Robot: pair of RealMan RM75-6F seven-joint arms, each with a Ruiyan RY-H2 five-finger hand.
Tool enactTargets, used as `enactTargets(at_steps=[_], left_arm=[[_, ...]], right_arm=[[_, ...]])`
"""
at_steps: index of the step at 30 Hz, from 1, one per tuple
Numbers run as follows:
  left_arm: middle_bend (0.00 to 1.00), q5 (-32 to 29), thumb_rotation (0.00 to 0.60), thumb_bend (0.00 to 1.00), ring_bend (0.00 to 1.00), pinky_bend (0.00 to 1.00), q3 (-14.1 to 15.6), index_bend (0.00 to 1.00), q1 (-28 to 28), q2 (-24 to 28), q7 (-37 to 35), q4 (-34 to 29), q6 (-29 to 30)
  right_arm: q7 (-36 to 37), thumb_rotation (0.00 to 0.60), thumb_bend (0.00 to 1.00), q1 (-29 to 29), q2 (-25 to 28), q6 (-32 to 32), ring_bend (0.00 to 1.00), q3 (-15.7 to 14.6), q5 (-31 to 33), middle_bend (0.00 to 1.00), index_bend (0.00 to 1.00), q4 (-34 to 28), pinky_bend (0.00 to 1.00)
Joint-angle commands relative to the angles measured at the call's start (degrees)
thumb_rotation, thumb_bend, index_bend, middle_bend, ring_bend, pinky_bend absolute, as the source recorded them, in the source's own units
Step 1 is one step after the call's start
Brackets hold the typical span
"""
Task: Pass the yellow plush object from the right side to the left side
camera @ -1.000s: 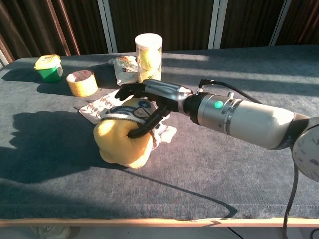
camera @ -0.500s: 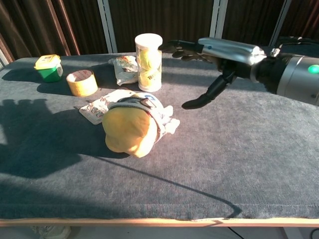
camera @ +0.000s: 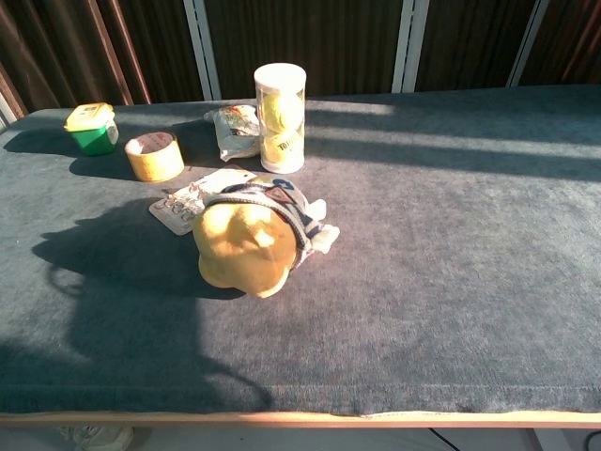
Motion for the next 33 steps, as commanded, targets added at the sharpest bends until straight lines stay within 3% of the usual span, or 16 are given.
enactTargets(at_steps=[1,9,18,23,33], left_arm=[[0.00,0.3,0.600,0.24,0.00,0.23,-1.0,0.00,-3.5,0.1,4.7,-4.5,-4.6],[0.00,-5.1,0.600,0.22,0.00,0.23,-3.6,0.00,-10.4,-2.4,13.1,-11.9,-15.4],[0.00,-18.2,0.600,0.21,0.00,0.23,-8.0,0.00,-18.8,-11.8,28.0,-13.7,-24.7],[0.00,-25.5,0.600,0.21,0.00,0.23,-9.7,0.00,-22.6,-17.2,34.1,-12.3,-26.0],[0.00,-29.7,0.600,0.21,0.00,0.24,-9.4,0.00,-27.3,-25.8,39.2,-8.7,-24.9]], right_arm=[[-2.0,0.600,0.00,-3.9,2.2,2.6,0.00,-0.8,2.5,0.00,0.00,-1.6,0.01],[0.8,0.600,0.00,-6.6,4.0,4.6,0.00,-0.1,1.8,0.00,0.00,-2.5,0.00],[4.6,0.600,0.00,-8.5,5.4,5.8,0.00,0.5,0.1,0.00,0.00,-1.8,0.00],[4.8,0.600,0.00,-9.4,5.9,6.1,0.00,0.6,-0.8,0.00,0.00,-1.8,0.00],[4.3,0.600,0.00,-9.7,6.2,4.8,0.00,0.8,-2.7,0.00,0.00,-1.7,0.00]])
